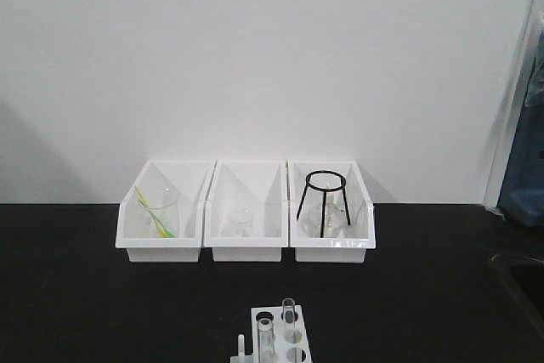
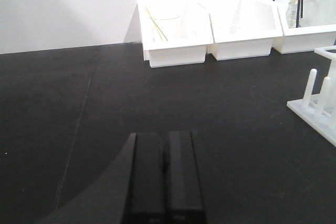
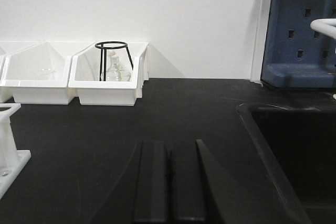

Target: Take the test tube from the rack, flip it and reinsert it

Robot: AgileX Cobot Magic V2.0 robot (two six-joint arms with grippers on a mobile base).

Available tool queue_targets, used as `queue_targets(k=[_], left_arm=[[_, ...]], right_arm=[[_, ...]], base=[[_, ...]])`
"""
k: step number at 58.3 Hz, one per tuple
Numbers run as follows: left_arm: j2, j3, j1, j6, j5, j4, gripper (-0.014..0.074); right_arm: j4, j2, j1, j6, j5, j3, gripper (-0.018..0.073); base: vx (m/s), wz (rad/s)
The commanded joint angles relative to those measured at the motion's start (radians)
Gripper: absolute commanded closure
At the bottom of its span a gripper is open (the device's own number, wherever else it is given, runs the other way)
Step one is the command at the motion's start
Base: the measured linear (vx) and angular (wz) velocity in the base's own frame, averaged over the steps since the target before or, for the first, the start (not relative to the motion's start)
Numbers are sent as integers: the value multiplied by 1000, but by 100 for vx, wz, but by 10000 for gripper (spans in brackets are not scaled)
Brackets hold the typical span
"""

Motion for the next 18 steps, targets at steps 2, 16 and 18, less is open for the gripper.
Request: queue_targets(k=[2,16,18], left_arm=[[-8,-4,0,-9,-80,-2,602],[-8,-4,0,-9,-80,-2,602],[-8,-4,0,-9,-80,-2,602]], right_arm=[[-4,-14,-6,-15,-78,2,570],[-4,-14,-6,-15,-78,2,570],[-4,-14,-6,-15,-78,2,570]], base=[[0,0],[0,0],[0,0]])
